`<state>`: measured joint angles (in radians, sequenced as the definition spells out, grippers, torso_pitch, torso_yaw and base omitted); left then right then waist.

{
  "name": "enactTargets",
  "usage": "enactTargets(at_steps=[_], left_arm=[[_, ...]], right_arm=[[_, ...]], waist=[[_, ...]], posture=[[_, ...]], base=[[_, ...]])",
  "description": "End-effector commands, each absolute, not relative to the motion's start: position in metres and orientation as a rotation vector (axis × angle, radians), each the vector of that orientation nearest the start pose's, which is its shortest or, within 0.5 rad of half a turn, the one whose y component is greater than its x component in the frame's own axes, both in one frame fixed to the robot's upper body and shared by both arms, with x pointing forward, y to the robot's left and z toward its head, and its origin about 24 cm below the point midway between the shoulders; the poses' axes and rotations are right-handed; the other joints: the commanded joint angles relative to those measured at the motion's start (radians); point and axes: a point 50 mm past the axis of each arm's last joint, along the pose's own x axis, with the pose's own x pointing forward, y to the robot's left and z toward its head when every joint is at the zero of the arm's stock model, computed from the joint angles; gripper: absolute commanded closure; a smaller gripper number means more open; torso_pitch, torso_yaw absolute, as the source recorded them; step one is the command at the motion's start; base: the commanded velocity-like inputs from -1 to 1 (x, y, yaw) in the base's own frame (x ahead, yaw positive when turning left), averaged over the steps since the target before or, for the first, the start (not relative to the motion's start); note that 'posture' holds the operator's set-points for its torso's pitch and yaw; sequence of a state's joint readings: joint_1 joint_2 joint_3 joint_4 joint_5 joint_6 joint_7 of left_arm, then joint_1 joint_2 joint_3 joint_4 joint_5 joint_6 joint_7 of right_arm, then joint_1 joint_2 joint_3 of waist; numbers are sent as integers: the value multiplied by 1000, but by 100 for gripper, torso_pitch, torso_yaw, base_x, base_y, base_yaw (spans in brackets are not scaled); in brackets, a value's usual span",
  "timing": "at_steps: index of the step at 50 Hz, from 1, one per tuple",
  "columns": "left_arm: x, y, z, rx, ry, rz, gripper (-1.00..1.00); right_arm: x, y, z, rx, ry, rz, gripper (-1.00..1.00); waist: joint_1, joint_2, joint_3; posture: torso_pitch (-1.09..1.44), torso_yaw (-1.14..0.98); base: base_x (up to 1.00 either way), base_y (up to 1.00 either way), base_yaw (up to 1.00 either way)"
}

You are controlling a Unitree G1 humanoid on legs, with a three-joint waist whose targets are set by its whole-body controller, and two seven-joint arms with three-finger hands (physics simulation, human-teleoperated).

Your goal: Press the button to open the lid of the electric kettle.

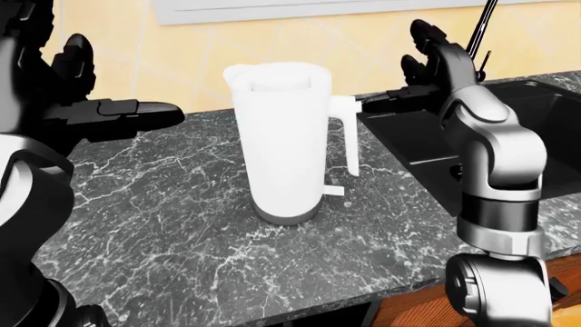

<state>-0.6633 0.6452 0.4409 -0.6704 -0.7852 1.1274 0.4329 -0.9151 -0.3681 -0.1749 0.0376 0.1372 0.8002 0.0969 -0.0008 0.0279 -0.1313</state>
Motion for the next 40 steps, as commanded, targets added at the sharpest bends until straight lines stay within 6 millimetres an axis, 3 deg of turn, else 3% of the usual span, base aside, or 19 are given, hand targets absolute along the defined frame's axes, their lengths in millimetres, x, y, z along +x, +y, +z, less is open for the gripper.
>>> enactTargets(at_steps=[1, 25, 40], left_arm=[[236, 228, 315, 58, -381, 204, -100], [236, 229, 315, 57, -381, 205, -100], [236, 230, 315, 56, -381, 208, -100]], right_arm=[[352, -188, 287, -124, -201, 34, -100], [355, -174, 288, -123, -203, 62, -100], [352, -151, 279, -118, -198, 108, -100]], waist=[[0, 1, -17], [-3, 5, -17], [-7, 8, -18]], posture=[[-24, 0], [-24, 0], [-24, 0]], base=[[0, 0, 0], [0, 0, 0], [0, 0, 0]])
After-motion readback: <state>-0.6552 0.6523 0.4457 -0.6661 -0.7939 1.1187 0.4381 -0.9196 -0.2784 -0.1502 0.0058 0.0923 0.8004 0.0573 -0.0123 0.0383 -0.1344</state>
